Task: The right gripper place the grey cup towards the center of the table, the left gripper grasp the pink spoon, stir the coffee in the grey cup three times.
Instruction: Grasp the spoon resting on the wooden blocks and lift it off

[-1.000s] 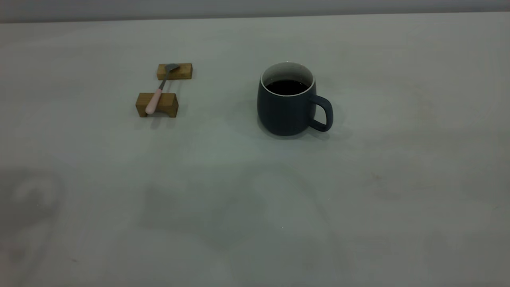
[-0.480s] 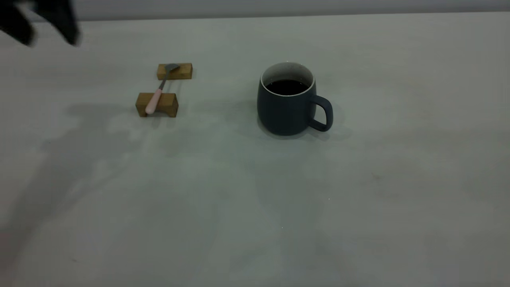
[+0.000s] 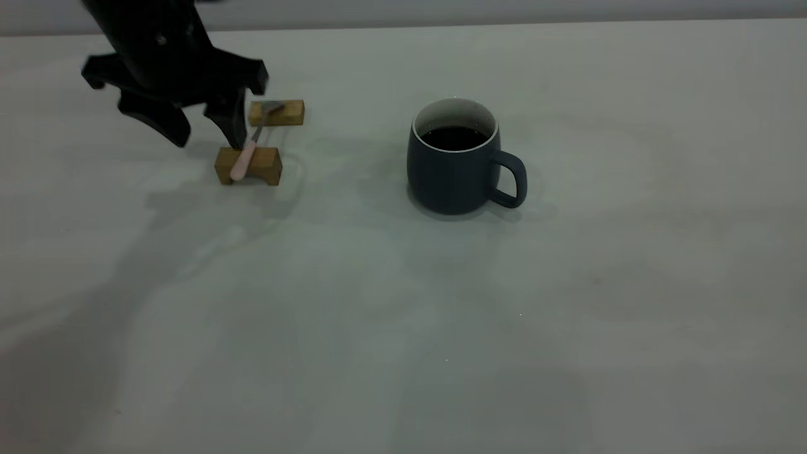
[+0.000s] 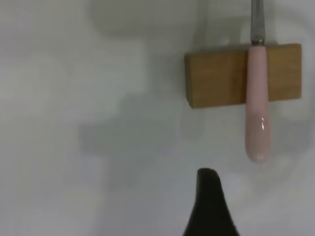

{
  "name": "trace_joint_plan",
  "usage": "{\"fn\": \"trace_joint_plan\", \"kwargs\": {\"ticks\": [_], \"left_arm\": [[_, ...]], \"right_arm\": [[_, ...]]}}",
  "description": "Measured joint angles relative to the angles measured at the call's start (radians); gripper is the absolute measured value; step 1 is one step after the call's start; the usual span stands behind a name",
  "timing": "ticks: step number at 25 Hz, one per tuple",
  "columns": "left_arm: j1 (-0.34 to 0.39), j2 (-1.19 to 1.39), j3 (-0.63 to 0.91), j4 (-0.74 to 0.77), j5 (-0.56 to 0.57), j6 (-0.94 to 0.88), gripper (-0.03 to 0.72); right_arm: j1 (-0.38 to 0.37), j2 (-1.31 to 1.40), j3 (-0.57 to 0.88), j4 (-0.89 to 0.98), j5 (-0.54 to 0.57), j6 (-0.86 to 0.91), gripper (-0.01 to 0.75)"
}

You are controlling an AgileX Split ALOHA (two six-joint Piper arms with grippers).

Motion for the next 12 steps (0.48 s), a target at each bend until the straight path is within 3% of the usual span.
{"fn": "trace_joint_plan", "kwargs": {"ticks": [12], "left_arm": [[0.0,0.135,-0.063,-0.027,-0.018,-0.014,0.567]], "right_arm": [[0.0,0.0,0.0,0.0,0.0,0.0,0.243]]}}
